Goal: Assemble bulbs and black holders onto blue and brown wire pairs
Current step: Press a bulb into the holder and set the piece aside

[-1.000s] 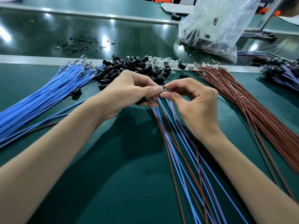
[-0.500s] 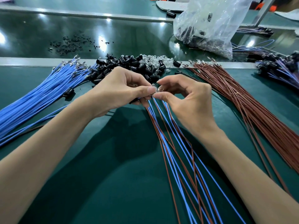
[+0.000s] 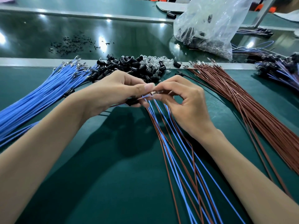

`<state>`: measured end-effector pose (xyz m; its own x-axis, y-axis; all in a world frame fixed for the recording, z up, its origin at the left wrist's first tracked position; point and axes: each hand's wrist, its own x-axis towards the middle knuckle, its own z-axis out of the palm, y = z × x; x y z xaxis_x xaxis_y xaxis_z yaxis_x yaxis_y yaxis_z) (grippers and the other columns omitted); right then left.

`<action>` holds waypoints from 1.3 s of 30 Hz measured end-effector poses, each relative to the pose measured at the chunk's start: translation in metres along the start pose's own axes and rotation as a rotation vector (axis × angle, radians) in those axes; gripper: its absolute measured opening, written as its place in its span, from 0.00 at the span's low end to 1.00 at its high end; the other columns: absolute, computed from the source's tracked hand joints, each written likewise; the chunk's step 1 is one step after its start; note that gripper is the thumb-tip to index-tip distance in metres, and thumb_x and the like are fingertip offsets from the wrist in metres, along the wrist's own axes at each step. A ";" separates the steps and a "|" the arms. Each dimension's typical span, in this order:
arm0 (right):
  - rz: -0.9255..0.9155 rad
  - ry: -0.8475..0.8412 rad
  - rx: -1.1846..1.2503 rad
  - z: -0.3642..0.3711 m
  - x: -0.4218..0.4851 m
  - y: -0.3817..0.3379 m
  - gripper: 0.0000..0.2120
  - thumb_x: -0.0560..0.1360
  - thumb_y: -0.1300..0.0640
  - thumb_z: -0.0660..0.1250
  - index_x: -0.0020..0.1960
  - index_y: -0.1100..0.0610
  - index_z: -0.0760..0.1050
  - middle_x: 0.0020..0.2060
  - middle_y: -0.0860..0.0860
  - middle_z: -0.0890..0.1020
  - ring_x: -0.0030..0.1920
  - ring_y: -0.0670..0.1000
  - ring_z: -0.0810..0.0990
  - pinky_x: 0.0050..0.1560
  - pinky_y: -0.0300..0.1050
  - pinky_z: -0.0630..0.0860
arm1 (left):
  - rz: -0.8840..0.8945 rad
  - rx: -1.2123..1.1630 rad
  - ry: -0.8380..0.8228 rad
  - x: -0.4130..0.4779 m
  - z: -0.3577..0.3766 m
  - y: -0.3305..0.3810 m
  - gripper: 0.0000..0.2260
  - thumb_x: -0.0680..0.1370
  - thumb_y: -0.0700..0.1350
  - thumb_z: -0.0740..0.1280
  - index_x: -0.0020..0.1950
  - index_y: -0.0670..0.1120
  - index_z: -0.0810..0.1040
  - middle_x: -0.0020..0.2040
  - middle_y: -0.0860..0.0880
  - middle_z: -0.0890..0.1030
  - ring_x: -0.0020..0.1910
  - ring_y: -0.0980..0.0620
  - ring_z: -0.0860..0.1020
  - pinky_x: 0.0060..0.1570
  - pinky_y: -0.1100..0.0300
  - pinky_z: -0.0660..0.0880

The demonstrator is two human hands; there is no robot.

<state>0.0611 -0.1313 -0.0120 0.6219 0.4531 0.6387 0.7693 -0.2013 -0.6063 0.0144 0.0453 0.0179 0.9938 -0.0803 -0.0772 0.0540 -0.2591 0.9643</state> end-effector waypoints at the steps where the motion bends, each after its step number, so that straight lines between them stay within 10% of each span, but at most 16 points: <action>1: -0.005 0.003 -0.011 0.000 0.000 0.001 0.06 0.71 0.64 0.73 0.47 0.64 0.82 0.41 0.52 0.80 0.42 0.46 0.78 0.45 0.31 0.72 | -0.027 0.013 -0.012 0.000 -0.004 0.000 0.20 0.70 0.56 0.65 0.52 0.43 0.82 0.44 0.46 0.85 0.41 0.55 0.82 0.38 0.68 0.76; 5: -0.004 0.020 -0.044 -0.003 0.001 0.004 0.05 0.72 0.64 0.72 0.48 0.64 0.82 0.41 0.52 0.80 0.42 0.45 0.77 0.44 0.31 0.72 | -0.103 0.095 -0.035 -0.003 -0.026 0.004 0.23 0.71 0.59 0.60 0.56 0.45 0.80 0.49 0.48 0.85 0.49 0.51 0.83 0.49 0.58 0.77; 23: 0.000 -0.010 -0.048 -0.007 0.000 0.002 0.05 0.73 0.64 0.71 0.47 0.65 0.82 0.40 0.52 0.80 0.40 0.48 0.77 0.43 0.34 0.73 | -0.112 0.188 -0.254 -0.012 -0.032 0.003 0.15 0.72 0.54 0.62 0.39 0.41 0.78 0.28 0.50 0.71 0.25 0.54 0.67 0.26 0.69 0.66; 39: 0.101 0.018 -0.010 -0.005 -0.004 0.002 0.05 0.74 0.64 0.70 0.49 0.63 0.82 0.40 0.50 0.80 0.41 0.41 0.77 0.44 0.28 0.69 | -0.053 0.267 -0.158 -0.009 -0.024 0.008 0.17 0.70 0.56 0.64 0.43 0.42 0.79 0.30 0.50 0.77 0.27 0.54 0.70 0.25 0.68 0.66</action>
<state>0.0609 -0.1381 -0.0133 0.6986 0.4144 0.5833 0.7041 -0.2535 -0.6633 0.0086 0.0666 0.0328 0.9617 -0.2030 -0.1843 0.0572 -0.5088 0.8590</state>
